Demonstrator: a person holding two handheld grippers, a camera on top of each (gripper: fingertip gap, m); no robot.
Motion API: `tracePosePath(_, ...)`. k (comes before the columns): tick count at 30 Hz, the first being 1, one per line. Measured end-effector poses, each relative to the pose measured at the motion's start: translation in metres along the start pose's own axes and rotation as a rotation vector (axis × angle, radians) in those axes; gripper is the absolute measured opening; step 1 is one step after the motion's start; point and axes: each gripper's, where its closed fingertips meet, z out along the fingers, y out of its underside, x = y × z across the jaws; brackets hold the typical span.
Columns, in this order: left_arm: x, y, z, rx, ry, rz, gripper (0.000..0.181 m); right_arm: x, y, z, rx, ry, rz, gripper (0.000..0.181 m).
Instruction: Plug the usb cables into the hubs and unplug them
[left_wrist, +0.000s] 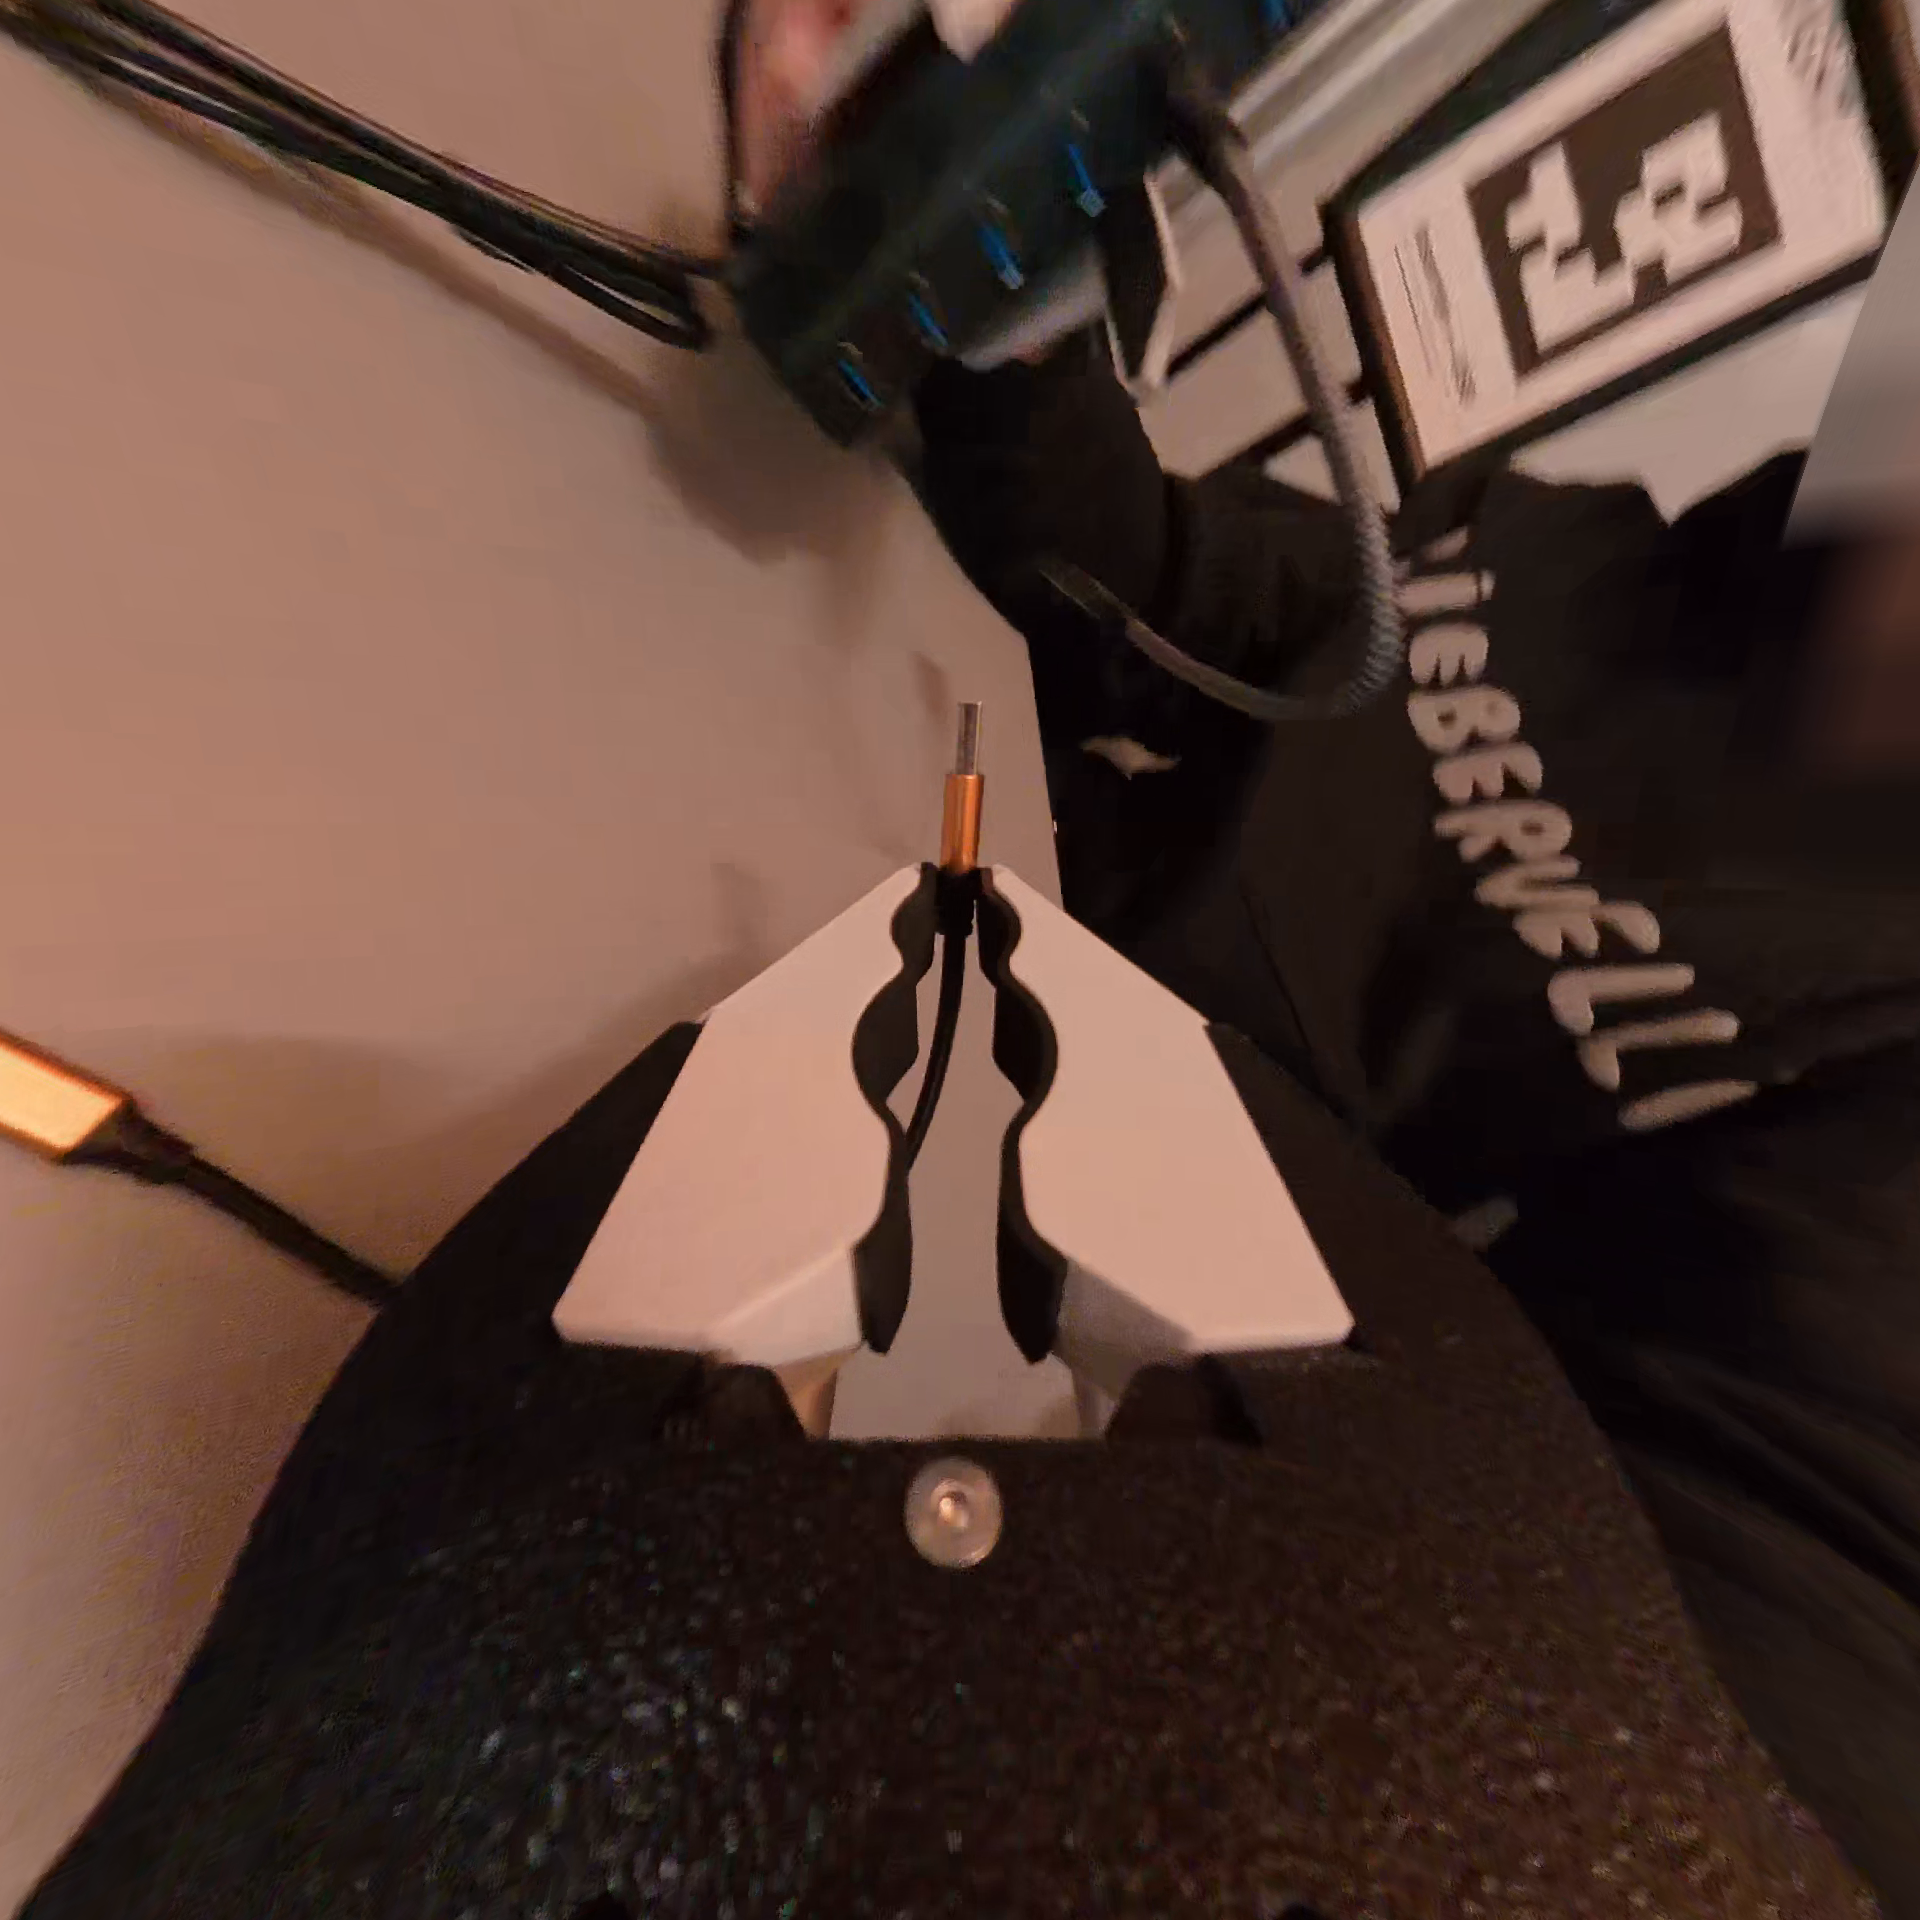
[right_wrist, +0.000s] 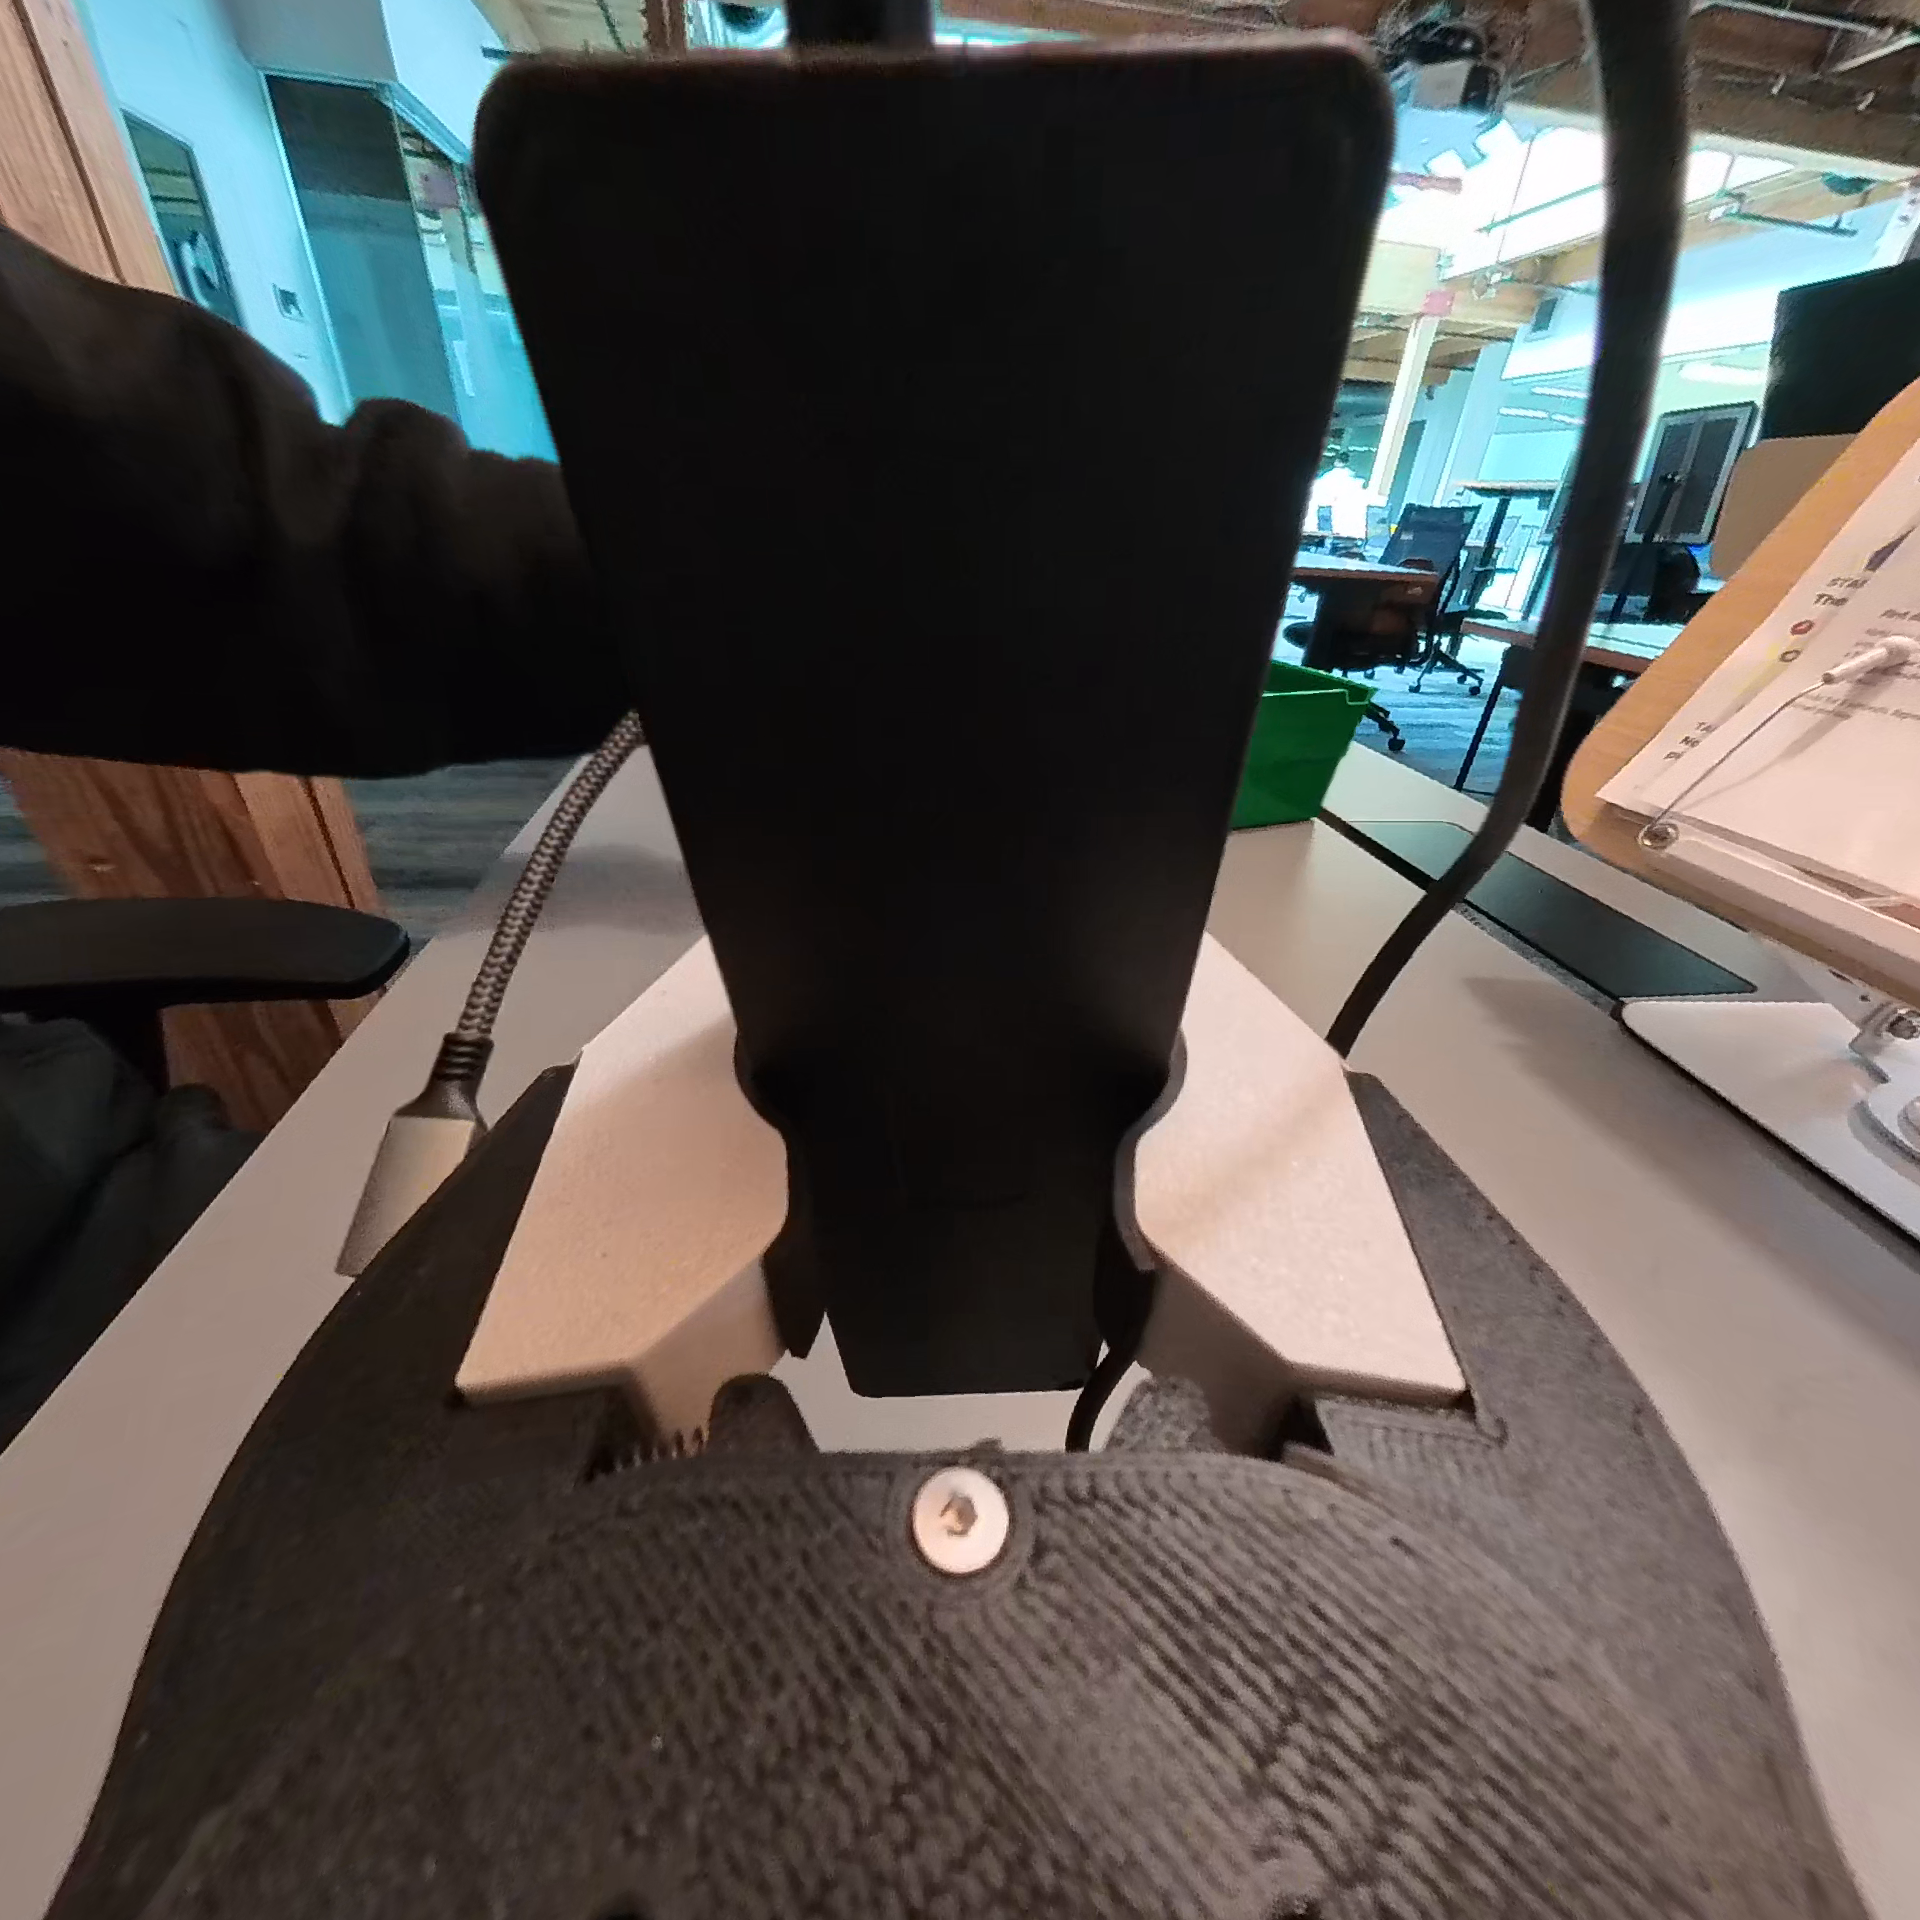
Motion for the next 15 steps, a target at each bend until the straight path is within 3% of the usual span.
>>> tracePosePath(3, -0.007, -0.012, 0.006, 0.042, 0.053, -0.028, 0.005, 0.003, -0.003, -0.004, 0.017, 0.011, 0.002, 0.062)
tracePosePath(6, 0.014, -0.003, 0.014, -0.042, 0.118, 0.050, 0.006, 0.006, -0.004, -0.008, 0.023, 0.021, 0.007, 0.062)
tracePosePath(10, -0.023, 0.020, 0.030, -0.178, -0.114, 0.010, 0.005, 0.007, -0.003, -0.010, 0.022, 0.021, 0.009, 0.062)
tracePosePath(15, -0.070, 0.016, 0.049, -0.140, -0.398, 0.135, 0.005, 0.006, -0.001, -0.009, 0.013, 0.018, 0.009, 0.062)
